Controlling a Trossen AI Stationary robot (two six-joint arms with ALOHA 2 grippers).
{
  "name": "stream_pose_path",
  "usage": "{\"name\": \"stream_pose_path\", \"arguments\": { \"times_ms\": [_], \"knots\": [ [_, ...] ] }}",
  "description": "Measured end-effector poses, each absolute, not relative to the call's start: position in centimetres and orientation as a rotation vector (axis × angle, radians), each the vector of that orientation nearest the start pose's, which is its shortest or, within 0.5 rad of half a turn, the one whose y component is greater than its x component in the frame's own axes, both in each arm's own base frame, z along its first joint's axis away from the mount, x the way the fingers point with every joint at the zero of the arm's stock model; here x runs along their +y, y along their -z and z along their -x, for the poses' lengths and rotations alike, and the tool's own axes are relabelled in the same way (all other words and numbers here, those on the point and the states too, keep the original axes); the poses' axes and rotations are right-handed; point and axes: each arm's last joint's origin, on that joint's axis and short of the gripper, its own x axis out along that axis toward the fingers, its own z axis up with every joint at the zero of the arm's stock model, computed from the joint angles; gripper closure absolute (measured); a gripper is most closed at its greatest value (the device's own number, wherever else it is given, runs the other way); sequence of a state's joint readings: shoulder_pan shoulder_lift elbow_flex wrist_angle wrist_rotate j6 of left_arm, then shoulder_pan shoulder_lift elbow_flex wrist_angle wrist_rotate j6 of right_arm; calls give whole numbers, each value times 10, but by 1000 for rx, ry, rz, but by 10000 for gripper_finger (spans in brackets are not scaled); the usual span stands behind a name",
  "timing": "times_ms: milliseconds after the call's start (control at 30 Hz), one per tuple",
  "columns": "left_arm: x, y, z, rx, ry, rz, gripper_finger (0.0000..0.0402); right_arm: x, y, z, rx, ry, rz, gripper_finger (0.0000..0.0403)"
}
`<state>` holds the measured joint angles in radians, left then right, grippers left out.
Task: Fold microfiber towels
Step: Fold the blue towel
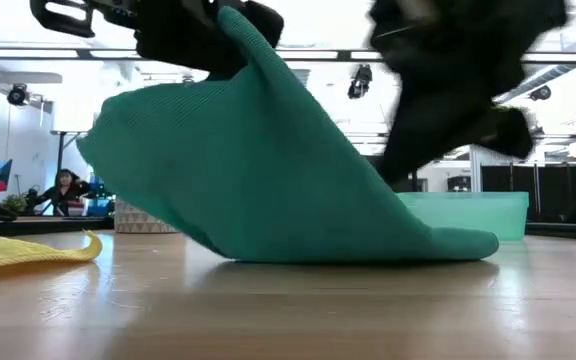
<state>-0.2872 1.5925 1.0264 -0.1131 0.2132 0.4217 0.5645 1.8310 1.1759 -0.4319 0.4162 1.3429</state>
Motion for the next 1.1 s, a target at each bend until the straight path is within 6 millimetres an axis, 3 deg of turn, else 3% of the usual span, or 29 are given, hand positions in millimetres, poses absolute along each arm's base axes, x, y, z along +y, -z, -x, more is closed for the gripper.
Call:
{"name": "stream_pose_path", "arguments": {
  "times_ms": [233,533,767,1100],
  "knots": [
    [-103,-213,-358,717,769,-430,401,226,-186,-266,776,562,-839,394],
    [-96,-231,-415,778,862,-474,401,268,-183,-225,643,580,-990,394],
    [-83,-231,-448,877,894,-435,401,278,-185,-209,667,593,-964,394],
    [-64,-245,-478,812,859,-413,401,276,-184,-201,691,623,-876,394]
  ]
}}
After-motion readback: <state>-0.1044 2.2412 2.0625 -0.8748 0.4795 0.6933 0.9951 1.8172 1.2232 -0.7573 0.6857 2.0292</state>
